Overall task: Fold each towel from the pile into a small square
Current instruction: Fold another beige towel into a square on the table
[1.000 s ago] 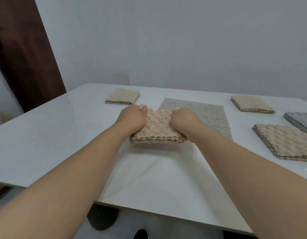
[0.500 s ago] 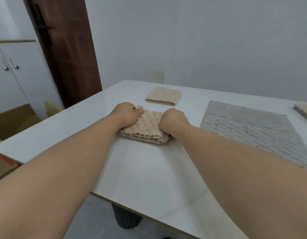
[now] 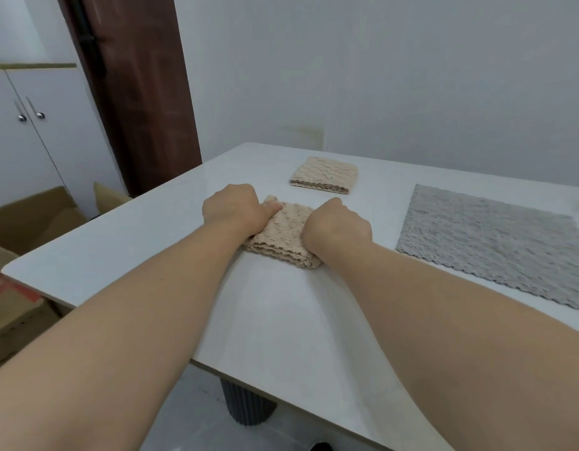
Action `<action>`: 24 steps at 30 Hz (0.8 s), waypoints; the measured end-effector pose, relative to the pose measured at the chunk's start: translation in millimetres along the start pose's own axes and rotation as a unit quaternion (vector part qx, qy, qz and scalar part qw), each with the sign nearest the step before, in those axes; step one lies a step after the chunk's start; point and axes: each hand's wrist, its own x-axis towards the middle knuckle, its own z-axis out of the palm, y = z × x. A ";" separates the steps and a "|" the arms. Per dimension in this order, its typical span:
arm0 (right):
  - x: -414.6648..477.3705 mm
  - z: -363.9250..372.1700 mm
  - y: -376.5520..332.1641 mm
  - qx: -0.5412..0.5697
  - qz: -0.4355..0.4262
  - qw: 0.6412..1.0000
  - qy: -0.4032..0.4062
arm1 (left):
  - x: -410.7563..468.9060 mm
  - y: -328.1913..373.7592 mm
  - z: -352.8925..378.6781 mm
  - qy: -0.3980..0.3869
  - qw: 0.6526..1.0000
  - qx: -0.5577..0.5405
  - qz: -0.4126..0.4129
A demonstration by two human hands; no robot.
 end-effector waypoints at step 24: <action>0.6 21.4 28.0 -0.099 -0.206 0.968 -0.106 | -11.1 -1.6 8.1 -0.141 0.961 -0.034 0.234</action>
